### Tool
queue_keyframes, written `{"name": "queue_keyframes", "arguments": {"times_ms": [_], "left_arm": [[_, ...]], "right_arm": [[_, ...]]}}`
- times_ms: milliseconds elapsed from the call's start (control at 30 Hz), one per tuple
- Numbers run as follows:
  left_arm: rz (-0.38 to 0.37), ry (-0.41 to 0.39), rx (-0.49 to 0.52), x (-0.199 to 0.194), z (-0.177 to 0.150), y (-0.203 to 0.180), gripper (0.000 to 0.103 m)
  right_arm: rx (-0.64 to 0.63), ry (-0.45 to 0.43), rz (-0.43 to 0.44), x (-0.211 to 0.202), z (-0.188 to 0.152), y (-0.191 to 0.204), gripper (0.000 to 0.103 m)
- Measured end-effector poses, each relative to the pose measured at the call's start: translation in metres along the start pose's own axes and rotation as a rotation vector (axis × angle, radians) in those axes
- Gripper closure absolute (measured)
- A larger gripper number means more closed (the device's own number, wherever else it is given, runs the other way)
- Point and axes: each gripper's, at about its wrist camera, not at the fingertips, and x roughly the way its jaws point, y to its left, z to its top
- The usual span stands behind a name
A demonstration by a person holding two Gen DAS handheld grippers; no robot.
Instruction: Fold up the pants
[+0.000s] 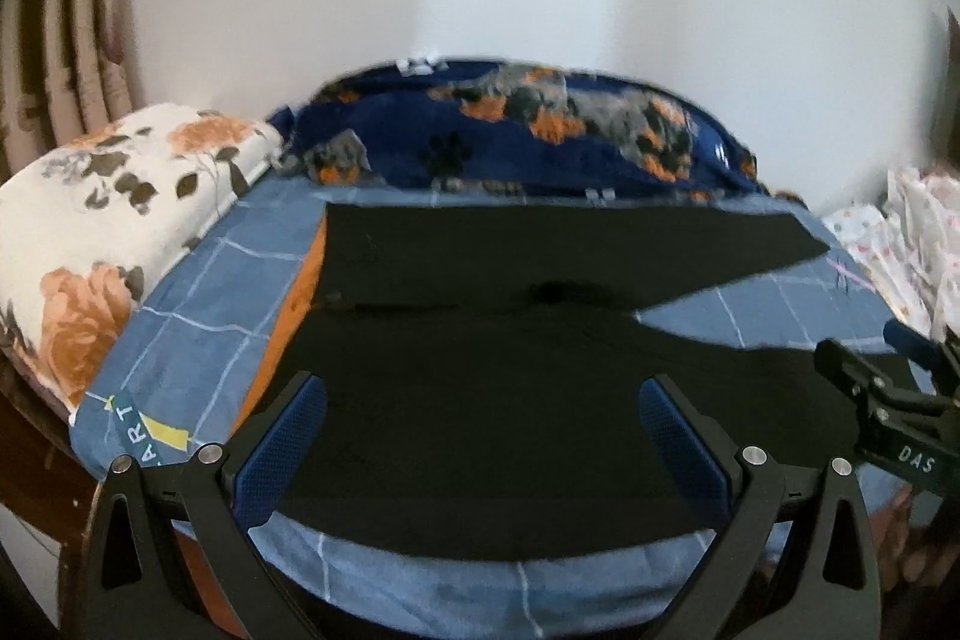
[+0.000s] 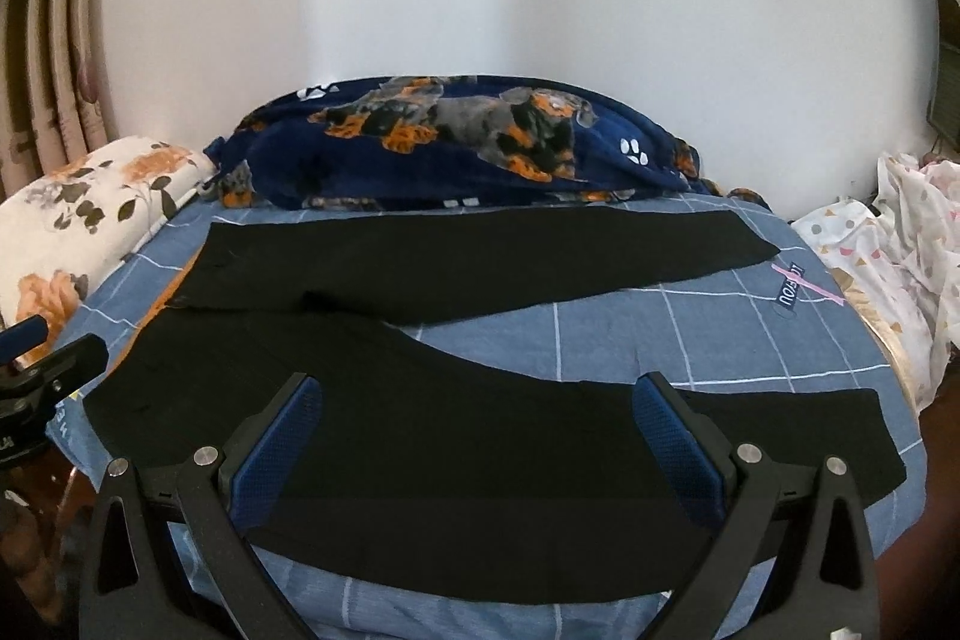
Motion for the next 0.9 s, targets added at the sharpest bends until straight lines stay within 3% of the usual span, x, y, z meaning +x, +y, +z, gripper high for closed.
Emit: {"name": "queue_keyframes", "arguments": {"times_ms": [200,367,567,700,900], "left_arm": [[0.101,0.053,0.037,0.011,0.002,-0.001,0.000],[0.153,0.008,0.015,0.009,0.011,0.014,0.000],[0.115,-0.033,0.038,0.009,0.028,0.030,0.000],[0.143,-0.064,0.099,0.018,0.042,0.037,0.000],[0.102,-0.009,0.113,0.058,0.067,0.071,0.000]], "right_arm": [[-0.002,0.022,-0.011,0.005,-0.001,-0.001,0.000],[0.004,0.038,-0.011,0.011,-0.001,-0.003,0.000],[0.014,0.069,-0.011,0.021,-0.004,-0.008,0.000],[0.037,0.078,0.001,0.025,-0.005,-0.013,0.000],[0.065,0.099,0.012,0.033,-0.009,-0.019,0.000]]}}
